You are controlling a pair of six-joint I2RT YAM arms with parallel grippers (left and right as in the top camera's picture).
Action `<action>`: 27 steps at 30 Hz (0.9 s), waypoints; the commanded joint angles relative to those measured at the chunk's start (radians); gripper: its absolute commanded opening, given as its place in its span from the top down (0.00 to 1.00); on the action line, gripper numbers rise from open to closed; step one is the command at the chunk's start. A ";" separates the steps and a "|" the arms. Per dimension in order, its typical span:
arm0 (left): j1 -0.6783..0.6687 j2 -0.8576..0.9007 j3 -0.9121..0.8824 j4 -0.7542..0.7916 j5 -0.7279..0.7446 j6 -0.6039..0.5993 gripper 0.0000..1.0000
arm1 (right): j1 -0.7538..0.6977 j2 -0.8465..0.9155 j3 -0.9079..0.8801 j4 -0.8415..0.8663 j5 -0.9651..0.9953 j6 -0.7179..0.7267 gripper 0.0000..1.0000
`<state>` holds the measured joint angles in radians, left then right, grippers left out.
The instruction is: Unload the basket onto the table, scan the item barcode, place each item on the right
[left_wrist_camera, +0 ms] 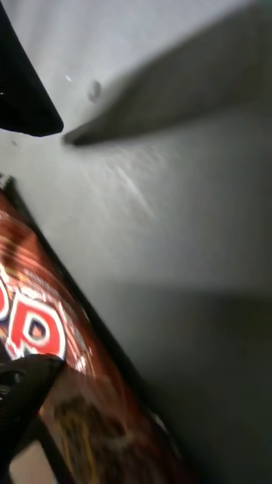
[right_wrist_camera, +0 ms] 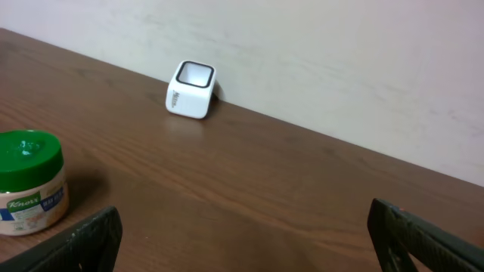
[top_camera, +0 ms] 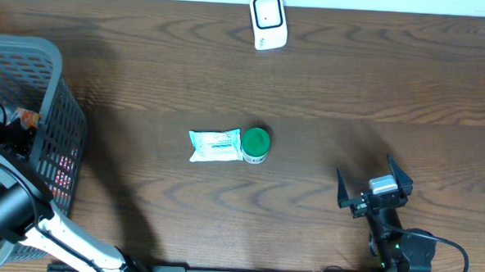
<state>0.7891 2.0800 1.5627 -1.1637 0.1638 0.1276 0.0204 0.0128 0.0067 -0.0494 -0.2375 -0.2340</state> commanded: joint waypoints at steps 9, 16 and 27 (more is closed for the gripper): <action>-0.034 -0.001 -0.003 -0.013 0.161 0.193 0.07 | -0.006 0.000 -0.001 -0.004 0.000 0.013 0.01; -0.110 0.029 -0.005 -0.020 0.086 0.217 0.03 | -0.006 0.000 -0.001 -0.004 0.000 0.013 0.01; -0.136 0.058 -0.005 -0.013 -0.241 -0.016 0.02 | -0.006 0.000 -0.001 -0.004 0.001 0.013 0.01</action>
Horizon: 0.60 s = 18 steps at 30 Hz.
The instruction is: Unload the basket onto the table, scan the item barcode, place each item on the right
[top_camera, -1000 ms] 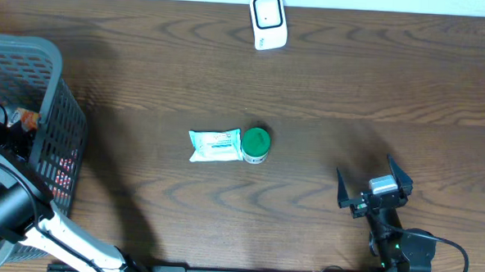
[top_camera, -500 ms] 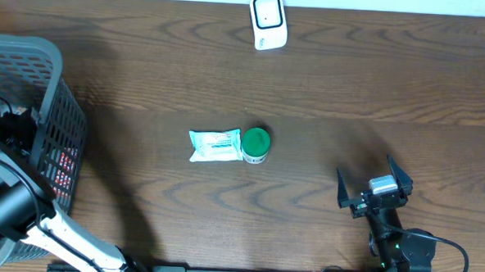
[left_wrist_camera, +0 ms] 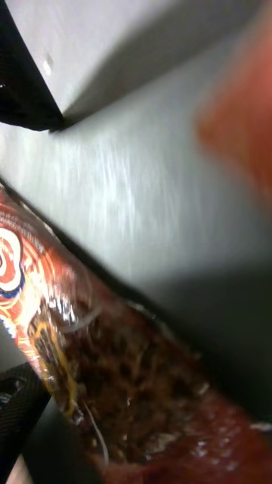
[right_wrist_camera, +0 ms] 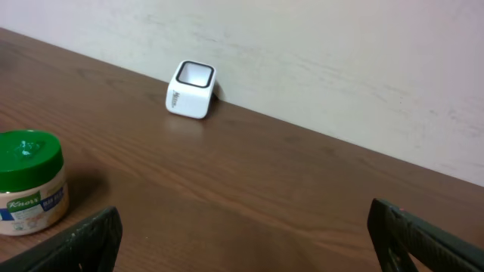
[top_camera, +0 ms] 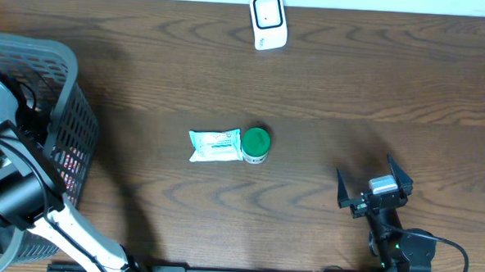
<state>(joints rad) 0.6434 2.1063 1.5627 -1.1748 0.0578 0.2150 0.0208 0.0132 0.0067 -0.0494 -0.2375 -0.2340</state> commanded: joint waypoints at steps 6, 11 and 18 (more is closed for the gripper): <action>0.065 0.031 -0.005 0.010 -0.177 -0.362 0.02 | -0.006 -0.001 -0.001 -0.004 0.000 0.013 0.01; 0.111 0.031 -0.005 0.014 -0.061 -0.414 0.02 | -0.006 -0.001 -0.001 -0.004 0.000 0.013 0.01; 0.119 0.031 -0.012 -0.014 -0.069 -0.449 0.02 | -0.006 -0.001 -0.001 -0.004 0.000 0.013 0.01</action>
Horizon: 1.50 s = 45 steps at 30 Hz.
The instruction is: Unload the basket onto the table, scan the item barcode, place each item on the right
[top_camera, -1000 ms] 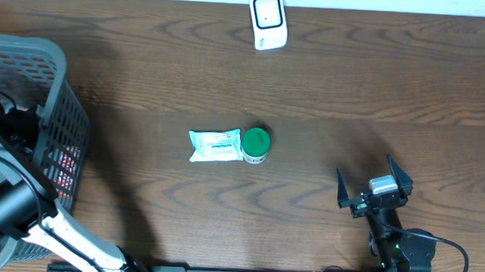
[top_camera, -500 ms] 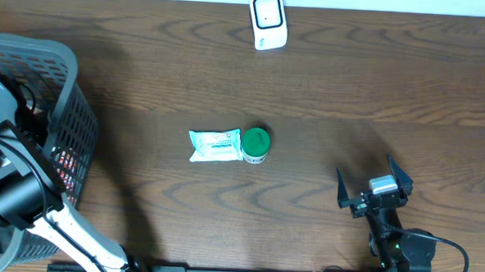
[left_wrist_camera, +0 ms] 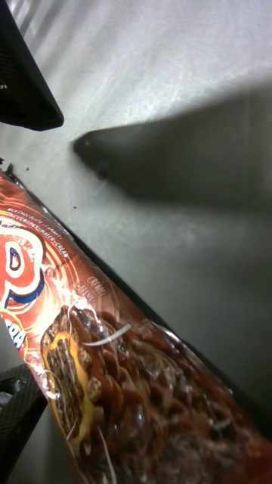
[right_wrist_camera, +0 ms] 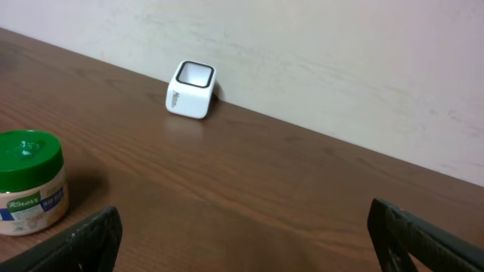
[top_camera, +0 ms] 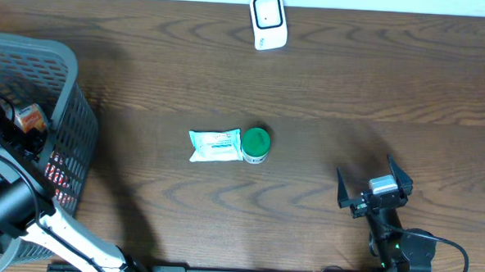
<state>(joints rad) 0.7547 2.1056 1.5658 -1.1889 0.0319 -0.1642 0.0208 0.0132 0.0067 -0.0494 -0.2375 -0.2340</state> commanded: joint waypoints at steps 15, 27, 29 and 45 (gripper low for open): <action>-0.005 0.032 -0.236 0.180 0.010 0.025 0.39 | -0.006 -0.001 -0.001 -0.004 0.000 0.013 0.01; -0.005 -0.014 -0.026 -0.037 0.010 0.033 0.66 | -0.006 -0.001 -0.001 -0.004 0.001 0.013 0.01; -0.005 -0.035 0.105 -0.132 0.010 0.033 0.66 | -0.006 -0.001 -0.001 -0.004 0.001 0.013 0.01; -0.005 -0.416 0.639 -0.260 0.189 -0.040 0.87 | -0.006 -0.001 -0.001 -0.004 0.000 0.013 0.01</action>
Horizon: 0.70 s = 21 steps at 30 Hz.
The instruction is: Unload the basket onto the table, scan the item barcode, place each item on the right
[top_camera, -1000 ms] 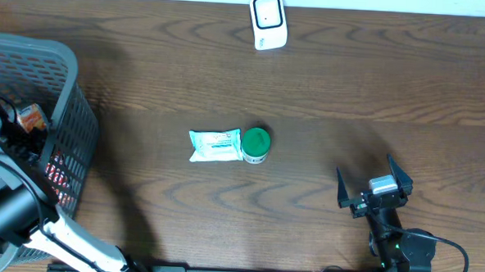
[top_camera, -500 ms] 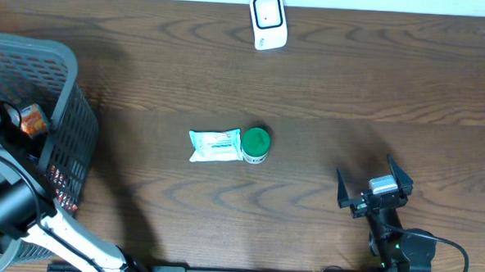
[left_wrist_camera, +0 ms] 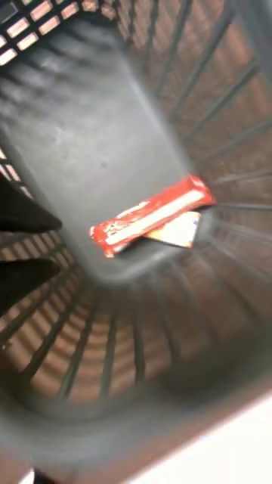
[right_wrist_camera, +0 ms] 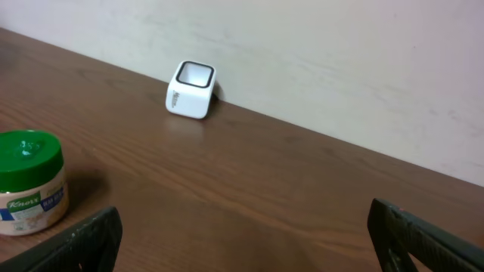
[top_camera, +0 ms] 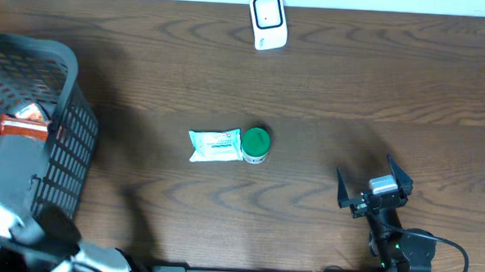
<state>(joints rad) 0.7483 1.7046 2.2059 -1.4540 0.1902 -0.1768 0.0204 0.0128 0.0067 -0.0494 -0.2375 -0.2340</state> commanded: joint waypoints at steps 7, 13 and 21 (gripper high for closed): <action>0.001 -0.056 -0.058 -0.015 -0.022 -0.029 0.17 | -0.006 0.000 -0.001 -0.004 0.000 0.013 0.01; 0.001 -0.055 -0.266 -0.011 -0.022 -0.325 0.11 | -0.006 0.000 -0.001 -0.004 0.000 0.013 0.01; 0.001 -0.054 -0.512 0.206 -0.025 -0.423 0.17 | -0.006 0.000 -0.001 -0.004 0.000 0.013 0.01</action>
<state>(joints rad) 0.7483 1.6474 1.7550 -1.2919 0.1780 -0.5343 0.0204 0.0128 0.0067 -0.0494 -0.2375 -0.2344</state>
